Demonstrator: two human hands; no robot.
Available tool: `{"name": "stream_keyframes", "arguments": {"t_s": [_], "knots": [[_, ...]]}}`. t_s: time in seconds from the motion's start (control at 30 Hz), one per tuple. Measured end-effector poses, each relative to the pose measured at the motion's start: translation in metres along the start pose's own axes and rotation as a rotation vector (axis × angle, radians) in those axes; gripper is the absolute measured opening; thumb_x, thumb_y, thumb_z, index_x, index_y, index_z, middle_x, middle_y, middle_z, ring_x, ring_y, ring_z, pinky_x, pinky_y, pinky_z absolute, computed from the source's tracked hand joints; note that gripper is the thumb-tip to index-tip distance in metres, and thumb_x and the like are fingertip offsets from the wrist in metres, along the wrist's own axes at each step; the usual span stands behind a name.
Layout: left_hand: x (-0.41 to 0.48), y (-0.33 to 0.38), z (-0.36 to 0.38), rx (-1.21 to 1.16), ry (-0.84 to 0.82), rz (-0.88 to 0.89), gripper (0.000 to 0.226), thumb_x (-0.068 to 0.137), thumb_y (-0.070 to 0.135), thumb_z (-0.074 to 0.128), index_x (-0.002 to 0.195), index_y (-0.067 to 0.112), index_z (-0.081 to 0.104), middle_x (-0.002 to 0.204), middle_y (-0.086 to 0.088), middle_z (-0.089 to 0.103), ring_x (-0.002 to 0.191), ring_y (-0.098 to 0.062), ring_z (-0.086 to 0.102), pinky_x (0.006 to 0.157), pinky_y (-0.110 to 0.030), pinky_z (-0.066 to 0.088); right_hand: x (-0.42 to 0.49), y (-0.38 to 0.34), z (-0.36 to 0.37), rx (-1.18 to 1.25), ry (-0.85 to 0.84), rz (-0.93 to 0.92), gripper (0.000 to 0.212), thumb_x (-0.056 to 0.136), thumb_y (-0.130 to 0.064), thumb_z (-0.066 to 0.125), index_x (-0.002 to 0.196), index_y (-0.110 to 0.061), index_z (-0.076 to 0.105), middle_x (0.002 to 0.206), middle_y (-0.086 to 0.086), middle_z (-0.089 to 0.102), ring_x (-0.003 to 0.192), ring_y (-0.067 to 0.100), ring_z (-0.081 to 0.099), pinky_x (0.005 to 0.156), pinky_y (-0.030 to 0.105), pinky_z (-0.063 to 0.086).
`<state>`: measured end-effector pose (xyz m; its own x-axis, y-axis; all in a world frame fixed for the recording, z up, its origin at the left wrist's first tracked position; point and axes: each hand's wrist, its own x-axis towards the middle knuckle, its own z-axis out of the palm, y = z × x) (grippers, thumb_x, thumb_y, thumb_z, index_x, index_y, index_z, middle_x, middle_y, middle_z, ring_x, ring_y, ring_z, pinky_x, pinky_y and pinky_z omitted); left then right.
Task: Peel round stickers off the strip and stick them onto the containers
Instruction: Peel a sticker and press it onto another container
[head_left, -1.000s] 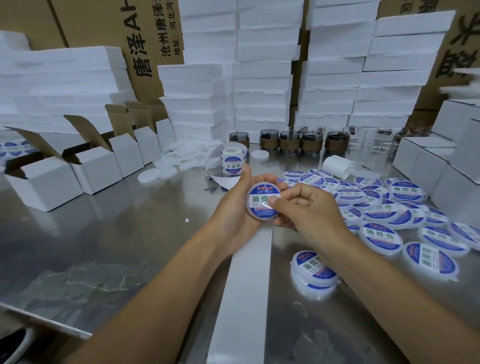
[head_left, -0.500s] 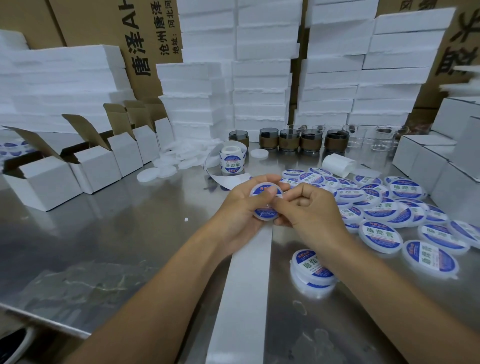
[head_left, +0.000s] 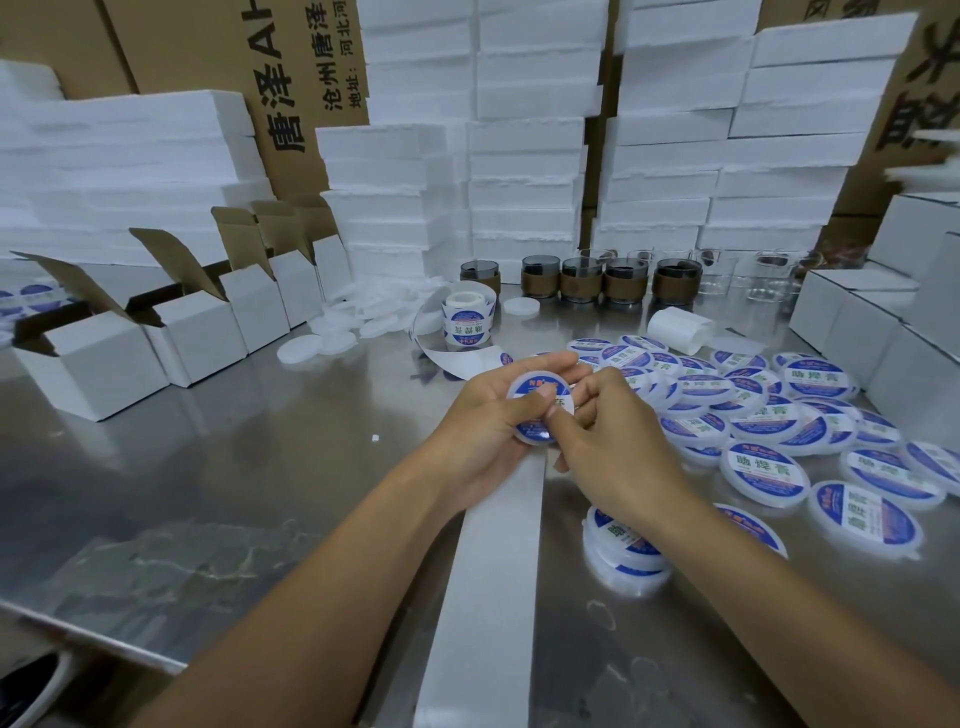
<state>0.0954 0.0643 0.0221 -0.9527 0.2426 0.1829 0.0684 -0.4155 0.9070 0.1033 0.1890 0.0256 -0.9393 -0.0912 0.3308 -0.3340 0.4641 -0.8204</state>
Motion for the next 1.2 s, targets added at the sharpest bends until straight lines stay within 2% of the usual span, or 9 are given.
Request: {"name": "stream_keyframes", "arguments": {"t_s": [0.13,0.27,0.37,0.43,0.5,0.57,0.63,0.97,1.2], "knots": [[0.000,0.000,0.000,-0.002,0.008,0.013,0.023,0.091,0.008,0.051,0.100,0.013,0.071,0.110,-0.009,0.070,0.100,-0.020,0.067,0.082,-0.029,0.055,-0.004,0.003,-0.001,-0.080,-0.054,-0.073,0.024,0.088,-0.032,0.059,0.087,-0.023,0.037,0.059,-0.009,0.048,0.055,0.003,0.046,0.048,0.016,0.034],[0.000,-0.001,0.002,-0.011,0.001,0.022,0.023,0.083,0.021,0.056,0.096,0.013,0.073,0.103,-0.006,0.072,0.093,-0.019,0.069,0.080,-0.031,0.056,-0.004,0.004,-0.005,-0.127,-0.031,-0.049,0.035,0.078,-0.044,0.067,0.079,-0.027,0.036,0.058,-0.010,0.048,0.060,0.008,0.046,0.051,0.027,0.028],[0.001,-0.001,0.001,-0.067,-0.003,0.030,0.023,0.083,0.021,0.056,0.095,0.012,0.074,0.108,-0.008,0.071,0.101,-0.021,0.067,0.078,-0.031,0.056,-0.003,0.003,-0.007,-0.200,0.018,-0.048,0.045,0.073,-0.053,0.067,0.083,-0.024,0.035,0.070,-0.009,0.057,0.069,0.014,0.053,0.050,0.028,0.031],[0.001,0.000,0.000,-0.118,-0.008,0.041,0.024,0.083,0.021,0.056,0.095,0.012,0.075,0.110,-0.010,0.070,0.107,-0.023,0.065,0.083,-0.033,0.055,-0.003,0.002,-0.009,-0.186,0.039,-0.015,0.049,0.068,-0.057,0.068,0.083,-0.025,0.035,0.067,-0.011,0.052,0.062,0.008,0.050,0.049,0.027,0.028],[0.002,0.000,0.000,-0.144,-0.019,0.045,0.024,0.083,0.021,0.056,0.094,0.014,0.076,0.111,-0.008,0.070,0.108,-0.022,0.065,0.085,-0.033,0.055,-0.001,0.001,-0.010,-0.077,0.018,0.026,0.045,0.068,-0.052,0.072,0.082,-0.023,0.041,0.064,-0.009,0.053,0.057,0.006,0.051,0.051,0.027,0.035],[0.002,0.001,0.000,-0.159,-0.033,0.046,0.025,0.084,0.022,0.055,0.095,0.016,0.076,0.112,-0.006,0.070,0.106,-0.021,0.066,0.083,-0.032,0.055,0.002,0.000,-0.010,0.082,-0.031,0.060,0.029,0.074,-0.042,0.072,0.082,-0.023,0.052,0.066,0.001,0.065,0.063,0.016,0.064,0.062,0.036,0.050],[0.002,0.001,-0.001,-0.158,-0.037,0.048,0.025,0.084,0.022,0.054,0.095,0.016,0.076,0.113,-0.005,0.070,0.105,-0.020,0.066,0.083,-0.030,0.055,0.004,-0.001,-0.010,0.200,-0.066,0.072,0.015,0.081,-0.034,0.067,0.082,-0.020,0.061,0.069,0.005,0.070,0.067,0.021,0.068,0.074,0.045,0.055],[0.002,-0.001,-0.003,-0.091,0.027,0.046,0.023,0.082,0.024,0.056,0.091,0.019,0.077,0.108,-0.005,0.071,0.099,-0.019,0.068,0.073,-0.033,0.056,0.005,0.004,-0.011,0.217,-0.143,0.010,0.025,0.090,-0.034,0.056,0.073,-0.018,0.067,0.060,-0.003,0.068,0.057,0.010,0.065,0.065,0.025,0.053],[0.000,-0.003,-0.001,0.087,0.062,0.064,0.031,0.089,0.015,0.057,0.115,-0.002,0.059,0.103,-0.018,0.068,0.088,-0.024,0.065,0.081,-0.031,0.054,0.007,0.000,-0.014,0.334,0.017,0.066,0.022,0.091,-0.027,0.057,0.078,-0.010,0.064,0.057,0.001,0.066,0.050,0.007,0.061,0.055,0.018,0.050]]}}
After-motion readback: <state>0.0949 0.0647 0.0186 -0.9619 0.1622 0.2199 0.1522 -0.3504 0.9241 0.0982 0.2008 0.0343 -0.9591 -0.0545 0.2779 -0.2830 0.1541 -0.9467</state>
